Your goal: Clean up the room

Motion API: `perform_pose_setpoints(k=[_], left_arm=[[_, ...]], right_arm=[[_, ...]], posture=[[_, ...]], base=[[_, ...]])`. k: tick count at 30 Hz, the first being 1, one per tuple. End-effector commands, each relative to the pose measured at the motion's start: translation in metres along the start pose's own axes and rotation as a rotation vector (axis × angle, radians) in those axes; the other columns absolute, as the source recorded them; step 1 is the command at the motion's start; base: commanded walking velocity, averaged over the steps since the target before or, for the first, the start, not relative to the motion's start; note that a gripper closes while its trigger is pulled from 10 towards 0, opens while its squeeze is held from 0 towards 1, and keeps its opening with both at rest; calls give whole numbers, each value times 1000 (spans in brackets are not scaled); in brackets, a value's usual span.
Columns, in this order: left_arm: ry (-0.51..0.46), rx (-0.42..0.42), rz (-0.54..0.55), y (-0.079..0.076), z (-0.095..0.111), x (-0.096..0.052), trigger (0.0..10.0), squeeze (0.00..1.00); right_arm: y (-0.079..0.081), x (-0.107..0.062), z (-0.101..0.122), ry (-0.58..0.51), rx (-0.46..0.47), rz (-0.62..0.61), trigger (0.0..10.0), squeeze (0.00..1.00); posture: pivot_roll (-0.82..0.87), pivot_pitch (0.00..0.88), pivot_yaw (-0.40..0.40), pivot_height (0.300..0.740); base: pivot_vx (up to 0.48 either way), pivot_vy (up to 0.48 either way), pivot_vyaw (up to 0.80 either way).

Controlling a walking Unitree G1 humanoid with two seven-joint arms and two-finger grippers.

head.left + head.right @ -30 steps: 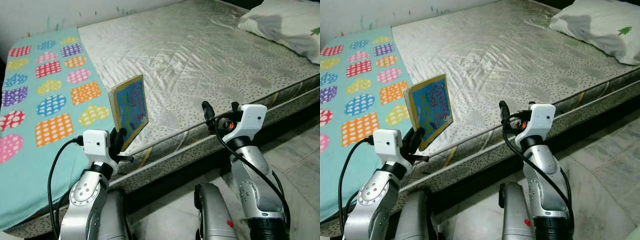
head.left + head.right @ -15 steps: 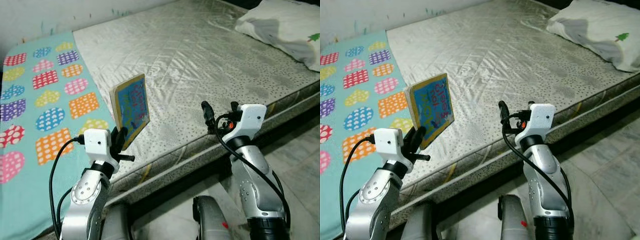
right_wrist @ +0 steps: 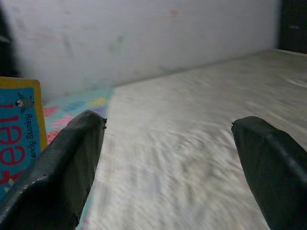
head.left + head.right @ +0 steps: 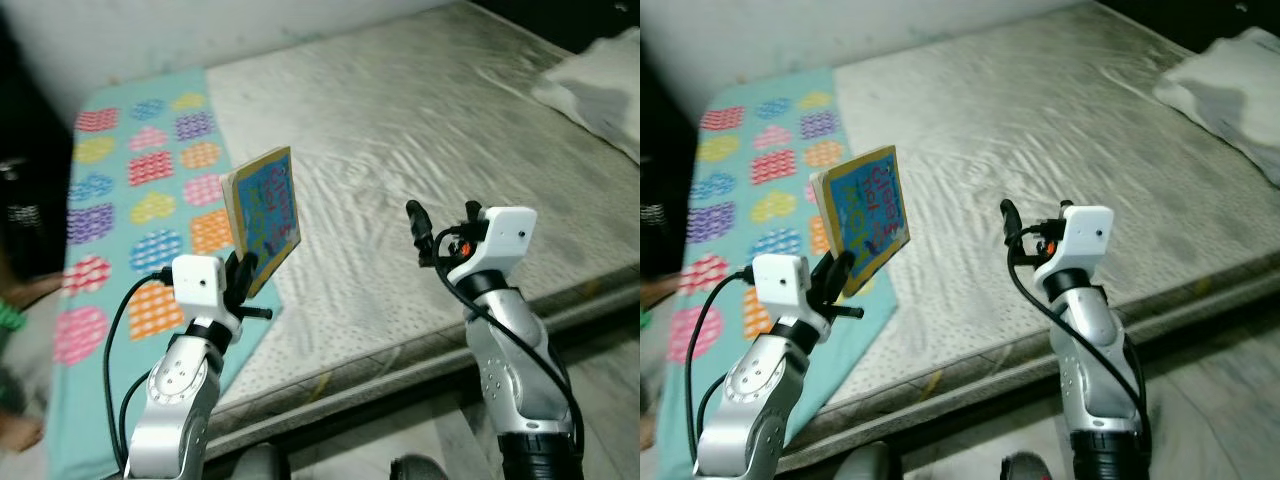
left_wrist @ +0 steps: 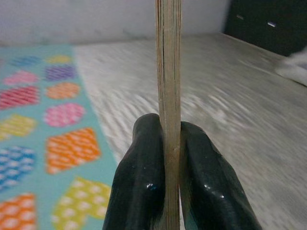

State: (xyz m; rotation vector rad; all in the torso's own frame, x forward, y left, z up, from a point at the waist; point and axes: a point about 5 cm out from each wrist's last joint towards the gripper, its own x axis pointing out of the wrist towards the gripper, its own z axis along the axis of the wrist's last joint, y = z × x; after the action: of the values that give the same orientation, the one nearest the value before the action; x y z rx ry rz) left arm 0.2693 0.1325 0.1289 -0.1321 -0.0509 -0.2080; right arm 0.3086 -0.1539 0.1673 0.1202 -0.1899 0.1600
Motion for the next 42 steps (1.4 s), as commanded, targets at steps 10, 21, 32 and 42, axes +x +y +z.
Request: perform_pose_setpoints(k=[10,21,32,42], left_arm=[[-34,88,57,10,6,16,10000,0],[-35,141,99,20,3,24,10000,0],[-56,124,142,23,-3,16,10000,0],[14,151,230,55,-15,-6,10000,0]], right_arm=[[5,9,-2,-23,-18,23,10000,0],[5,8,-27,98,12,-38,10000,0],[-2,9,-34,122,-27,-133,10000,0],[3,-4,-21,50,-16,-100,10000,0]], posture=[[-181,0,140,740],[-187,0,167,740],[-194,0,155,740],[-207,0,153,740]], base=[[0,0,0],[0,0,0],[0,0,0],[0,0,0]])
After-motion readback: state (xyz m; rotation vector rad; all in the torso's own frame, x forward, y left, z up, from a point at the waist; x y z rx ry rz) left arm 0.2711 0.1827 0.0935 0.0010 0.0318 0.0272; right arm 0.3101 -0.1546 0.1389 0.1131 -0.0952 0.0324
